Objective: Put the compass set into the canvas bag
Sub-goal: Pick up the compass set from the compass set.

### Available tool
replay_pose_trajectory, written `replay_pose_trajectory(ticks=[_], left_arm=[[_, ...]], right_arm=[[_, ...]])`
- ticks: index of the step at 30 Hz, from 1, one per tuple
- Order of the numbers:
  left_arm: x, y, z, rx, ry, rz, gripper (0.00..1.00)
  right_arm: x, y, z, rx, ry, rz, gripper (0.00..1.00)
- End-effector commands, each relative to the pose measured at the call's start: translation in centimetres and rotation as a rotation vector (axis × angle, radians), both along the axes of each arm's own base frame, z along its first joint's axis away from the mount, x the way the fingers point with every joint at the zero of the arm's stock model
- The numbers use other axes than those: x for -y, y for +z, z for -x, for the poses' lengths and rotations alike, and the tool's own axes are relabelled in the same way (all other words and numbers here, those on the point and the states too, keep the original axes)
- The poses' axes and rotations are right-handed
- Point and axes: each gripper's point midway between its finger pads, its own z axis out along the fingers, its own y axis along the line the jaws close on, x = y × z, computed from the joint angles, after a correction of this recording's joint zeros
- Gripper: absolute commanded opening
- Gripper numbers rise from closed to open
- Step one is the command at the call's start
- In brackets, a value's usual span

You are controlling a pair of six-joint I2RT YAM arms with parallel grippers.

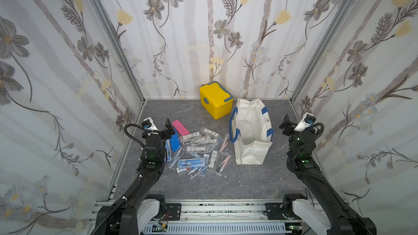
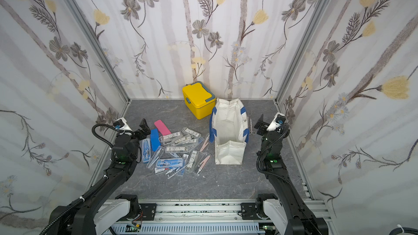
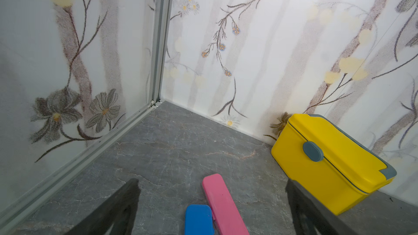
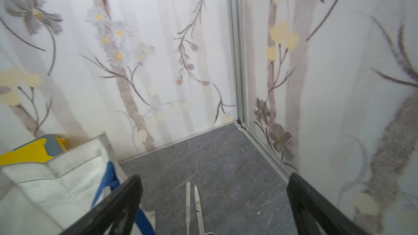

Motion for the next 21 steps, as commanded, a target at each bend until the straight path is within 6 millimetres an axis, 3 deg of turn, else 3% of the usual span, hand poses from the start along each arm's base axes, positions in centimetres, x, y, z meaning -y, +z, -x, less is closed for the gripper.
replay_pose_trajectory(ticks=[1, 3, 5, 9, 10, 15, 19, 21], left_arm=[[1.0, -2.1, 0.3, -0.137, -0.024, 0.072, 1.00], [1.5, -2.0, 0.3, -0.156, -0.037, 0.091, 1.00], [2.0, -1.8, 0.4, -0.175, -0.059, 0.121, 1.00], [3.3, -1.8, 0.4, -0.208, -0.110, 0.185, 1.00], [3.7, -1.9, 0.4, -0.217, -0.128, 0.201, 1.00], [4.7, -2.8, 0.8, -0.241, -0.167, 0.267, 1.00], [5.1, -3.7, 1.2, -0.244, -0.184, 0.309, 1.00], [5.3, -4.1, 1.5, -0.244, -0.194, 0.322, 1.00]], right_arm=[[-2.5, 0.9, -0.3, -0.078, 0.058, 0.026, 0.99], [-4.9, 2.4, -0.5, -0.075, 0.127, 0.058, 0.99], [-7.8, 5.3, -0.6, -0.043, 0.215, 0.087, 0.99], [-14.8, 6.9, -0.3, -0.029, 0.455, 0.146, 1.00], [-17.5, 7.0, 0.1, -0.033, 0.543, 0.176, 0.99], [-28.2, 5.1, 2.6, -0.075, 0.879, 0.335, 0.99], [-37.1, 1.2, 6.9, -0.117, 1.169, 0.504, 1.00], [-40.4, -1.2, 8.5, -0.143, 1.257, 0.585, 1.00]])
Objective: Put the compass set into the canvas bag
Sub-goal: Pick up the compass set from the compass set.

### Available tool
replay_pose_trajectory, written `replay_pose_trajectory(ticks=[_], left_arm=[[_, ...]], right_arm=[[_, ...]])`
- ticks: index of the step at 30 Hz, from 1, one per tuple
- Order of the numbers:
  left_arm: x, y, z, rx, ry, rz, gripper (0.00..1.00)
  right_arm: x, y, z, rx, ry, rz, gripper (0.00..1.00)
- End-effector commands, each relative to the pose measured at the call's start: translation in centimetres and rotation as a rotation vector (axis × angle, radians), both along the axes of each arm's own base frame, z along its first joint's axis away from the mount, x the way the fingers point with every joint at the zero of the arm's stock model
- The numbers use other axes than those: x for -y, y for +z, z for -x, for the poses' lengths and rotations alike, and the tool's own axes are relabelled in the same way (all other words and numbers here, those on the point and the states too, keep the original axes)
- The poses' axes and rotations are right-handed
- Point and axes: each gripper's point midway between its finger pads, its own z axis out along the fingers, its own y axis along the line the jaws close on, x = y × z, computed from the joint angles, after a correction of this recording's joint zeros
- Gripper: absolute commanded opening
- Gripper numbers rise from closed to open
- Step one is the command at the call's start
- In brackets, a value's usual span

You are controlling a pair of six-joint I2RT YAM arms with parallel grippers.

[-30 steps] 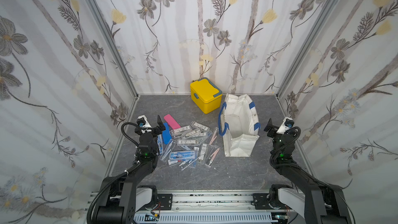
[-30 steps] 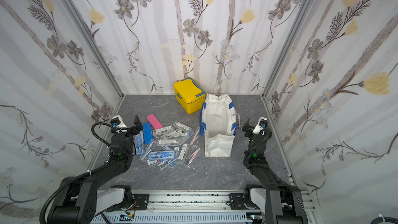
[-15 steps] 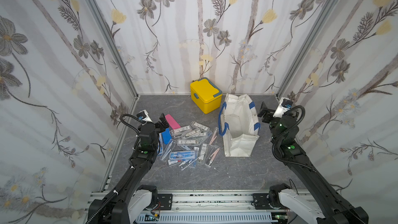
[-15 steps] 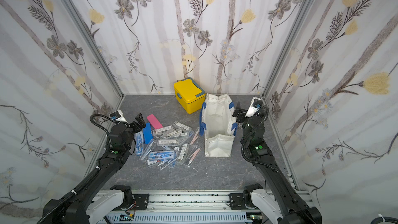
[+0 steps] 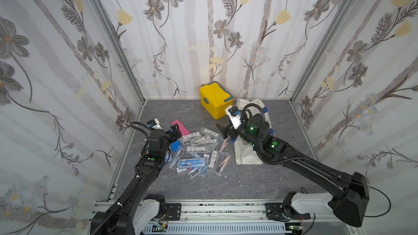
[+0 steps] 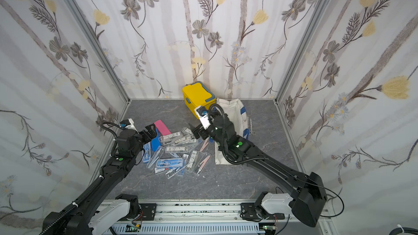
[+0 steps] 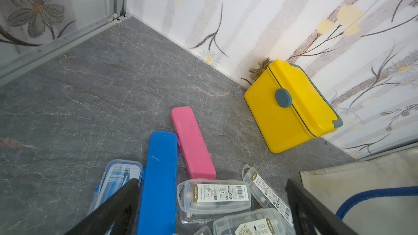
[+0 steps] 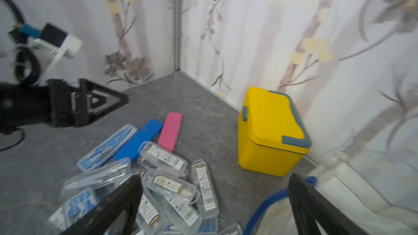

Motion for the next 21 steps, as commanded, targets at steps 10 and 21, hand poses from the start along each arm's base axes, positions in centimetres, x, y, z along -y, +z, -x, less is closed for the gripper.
replay_pose_trajectory(ticks=[10, 21], left_arm=[[-0.3, -0.5, 1.5, 0.034, -0.013, 0.158, 1.00], [-2.8, -1.4, 2.0, 0.070, 0.015, 0.375, 1.00]], right_arm=[[-12.0, -13.9, 7.7, -0.120, 0.538, 0.347, 0.99], [-13.4, -20.0, 9.0, -0.293, 0.649, 0.472, 0.83]])
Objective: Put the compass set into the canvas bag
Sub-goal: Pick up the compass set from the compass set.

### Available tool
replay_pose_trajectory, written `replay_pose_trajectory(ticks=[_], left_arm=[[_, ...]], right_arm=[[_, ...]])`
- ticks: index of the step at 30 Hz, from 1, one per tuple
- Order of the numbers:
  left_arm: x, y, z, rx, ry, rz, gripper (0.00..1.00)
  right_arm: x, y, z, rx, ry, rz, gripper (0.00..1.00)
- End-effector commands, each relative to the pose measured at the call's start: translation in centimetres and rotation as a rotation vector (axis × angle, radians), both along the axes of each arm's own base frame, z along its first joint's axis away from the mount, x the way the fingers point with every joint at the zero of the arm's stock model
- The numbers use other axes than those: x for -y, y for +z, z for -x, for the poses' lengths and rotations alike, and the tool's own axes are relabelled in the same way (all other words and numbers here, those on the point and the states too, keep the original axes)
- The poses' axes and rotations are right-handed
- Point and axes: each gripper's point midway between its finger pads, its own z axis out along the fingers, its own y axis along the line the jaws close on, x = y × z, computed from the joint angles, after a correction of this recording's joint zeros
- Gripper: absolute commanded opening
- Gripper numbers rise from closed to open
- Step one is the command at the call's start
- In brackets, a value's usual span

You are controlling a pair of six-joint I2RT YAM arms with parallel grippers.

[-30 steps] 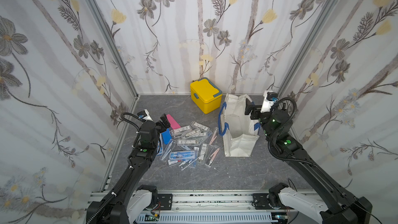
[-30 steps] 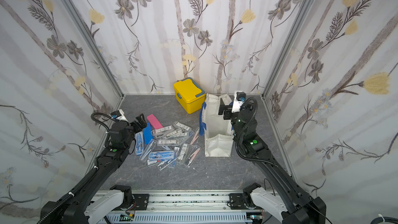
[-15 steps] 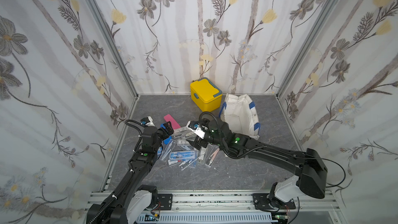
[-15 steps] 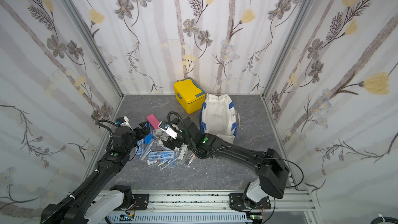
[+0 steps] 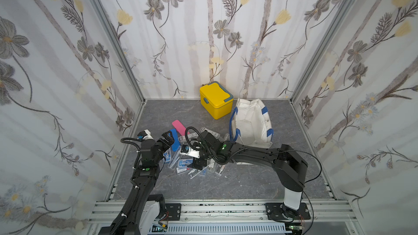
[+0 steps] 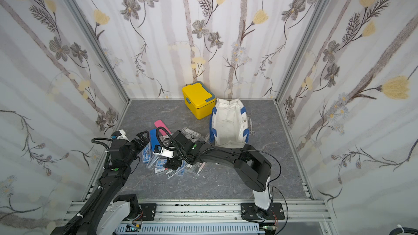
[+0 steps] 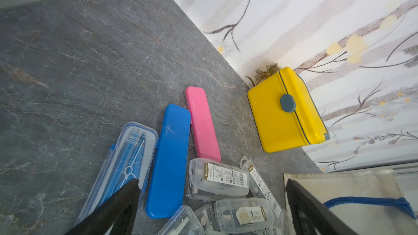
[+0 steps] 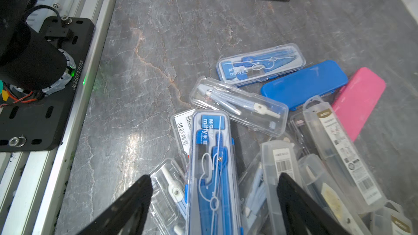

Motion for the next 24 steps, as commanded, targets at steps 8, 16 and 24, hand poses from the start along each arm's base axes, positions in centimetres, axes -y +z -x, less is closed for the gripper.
replay_pose_trajectory(ticks=[8, 16, 24], left_arm=[[-0.5, 2.0, 0.1, 0.110, -0.008, 0.123, 1.00], [-1.1, 2.1, 0.6, 0.114, 0.024, 0.106, 1.00], [-1.4, 2.0, 0.7, 0.111, 0.044, 0.100, 1.00]], right_arm=[[0.7, -3.9, 0.2, -0.039, 0.020, 0.145, 0.75], [1.2, -6.2, -0.7, -0.042, -0.030, 0.214, 0.67], [1.6, -7.5, -1.8, -0.021, -0.075, 0.279, 0.64]])
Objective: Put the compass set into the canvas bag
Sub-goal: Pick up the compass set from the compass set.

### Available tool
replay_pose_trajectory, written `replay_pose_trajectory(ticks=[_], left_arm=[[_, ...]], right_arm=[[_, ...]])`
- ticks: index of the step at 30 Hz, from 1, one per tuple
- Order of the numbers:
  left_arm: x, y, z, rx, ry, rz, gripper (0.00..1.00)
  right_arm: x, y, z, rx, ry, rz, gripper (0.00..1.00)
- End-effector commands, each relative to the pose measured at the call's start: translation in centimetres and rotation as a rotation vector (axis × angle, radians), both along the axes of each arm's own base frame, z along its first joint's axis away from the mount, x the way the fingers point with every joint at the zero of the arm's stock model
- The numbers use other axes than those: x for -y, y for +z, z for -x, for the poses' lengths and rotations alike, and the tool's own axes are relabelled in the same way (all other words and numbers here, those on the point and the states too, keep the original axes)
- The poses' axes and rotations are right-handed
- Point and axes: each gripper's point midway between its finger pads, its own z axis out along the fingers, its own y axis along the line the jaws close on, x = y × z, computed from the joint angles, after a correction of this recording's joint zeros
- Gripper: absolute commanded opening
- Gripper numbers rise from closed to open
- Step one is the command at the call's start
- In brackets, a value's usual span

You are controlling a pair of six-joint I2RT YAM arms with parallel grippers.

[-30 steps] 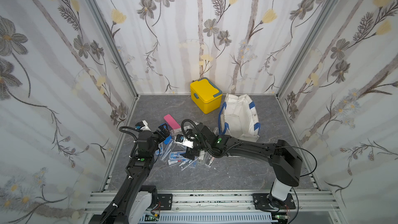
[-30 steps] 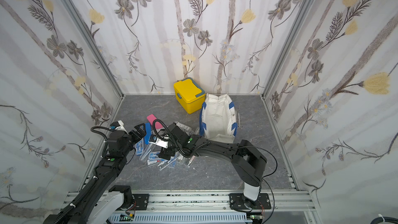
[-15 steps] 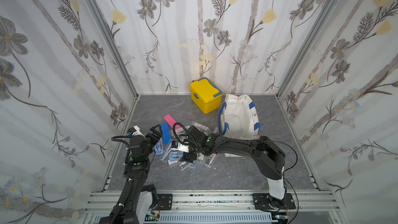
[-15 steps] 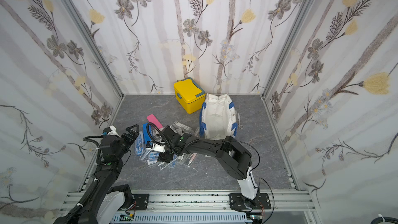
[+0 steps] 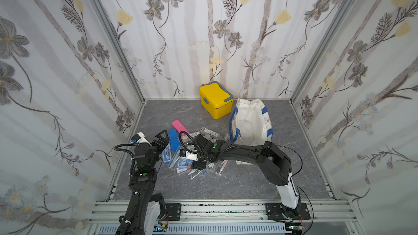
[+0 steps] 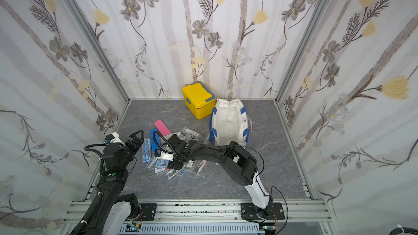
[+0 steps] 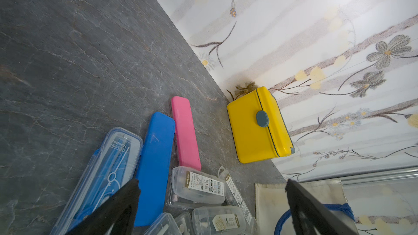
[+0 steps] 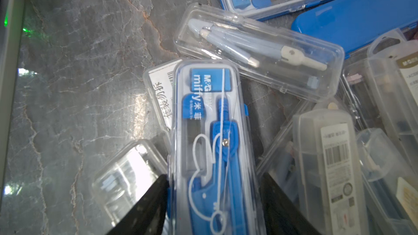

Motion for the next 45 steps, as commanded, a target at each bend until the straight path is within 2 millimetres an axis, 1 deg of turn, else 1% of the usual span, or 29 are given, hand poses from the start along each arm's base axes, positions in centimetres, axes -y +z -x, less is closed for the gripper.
replay_pose_trajectory(ticks=[1, 3, 6, 8, 10, 12, 13, 14, 20, 25, 28, 31, 36, 39, 43, 44, 45], left_arm=[[-0.3, 0.1, 0.0, 0.006, 0.016, -0.001, 1.00], [-0.3, 0.0, 0.0, 0.006, 0.016, -0.003, 1.00], [-0.3, -0.1, 0.0, 0.002, 0.016, -0.003, 1.00], [-0.3, -0.2, 0.0, 0.001, 0.014, -0.003, 1.00], [-0.2, -0.3, 0.0, 0.000, 0.014, -0.003, 1.00], [-0.3, -0.3, 0.1, 0.000, 0.014, -0.002, 1.00], [-0.3, -0.4, 0.1, -0.001, 0.015, -0.003, 1.00], [-0.3, -0.4, 0.1, -0.002, 0.016, -0.004, 1.00], [-0.4, -0.7, 0.1, -0.009, 0.021, -0.007, 1.00], [-0.4, -0.8, 0.1, -0.009, 0.019, -0.015, 1.00], [-0.4, -0.7, 0.2, -0.006, 0.018, -0.020, 1.00], [-0.5, -0.6, 0.3, 0.001, 0.024, -0.027, 1.00], [-0.5, 0.0, 0.3, 0.024, 0.027, -0.036, 1.00], [-0.5, 0.2, 0.3, 0.033, 0.027, -0.040, 1.00], [-0.8, 0.1, 0.5, 0.037, 0.041, -0.047, 1.00], [-0.8, 0.2, 0.5, 0.042, 0.043, -0.048, 1.00], [-0.8, 0.3, 0.5, 0.049, 0.043, -0.047, 1.00]], right_arm=[[0.7, -0.8, -0.3, 0.006, -0.016, 0.051, 0.64], [0.8, -1.0, -0.3, 0.008, -0.014, 0.062, 0.63], [0.8, -1.3, -0.4, 0.010, -0.012, 0.070, 0.59], [0.7, -1.2, -0.5, 0.008, -0.011, 0.065, 0.52], [0.6, -1.1, -0.6, 0.009, -0.013, 0.058, 0.47], [0.4, -0.6, -0.9, 0.011, -0.013, 0.044, 0.42], [0.3, -0.5, -0.9, 0.014, -0.013, 0.040, 0.42], [0.3, -0.2, -1.0, 0.015, -0.014, 0.032, 0.39], [-0.2, 2.1, -1.1, 0.017, -0.004, -0.031, 0.38], [-0.9, 4.7, -1.1, 0.016, 0.005, -0.109, 0.38], [-1.2, 6.7, -1.7, 0.006, -0.014, -0.176, 0.38], [-1.0, 8.5, -3.2, -0.007, -0.061, -0.235, 0.38], [0.3, 11.8, -6.9, -0.007, -0.187, -0.340, 0.37], [1.4, 14.5, -9.3, 0.007, -0.282, -0.415, 0.37], [3.9, 19.5, -12.6, 0.063, -0.428, -0.523, 0.37], [4.8, 20.6, -13.4, 0.084, -0.466, -0.544, 0.37], [6.2, 21.5, -14.7, 0.105, -0.517, -0.558, 0.37]])
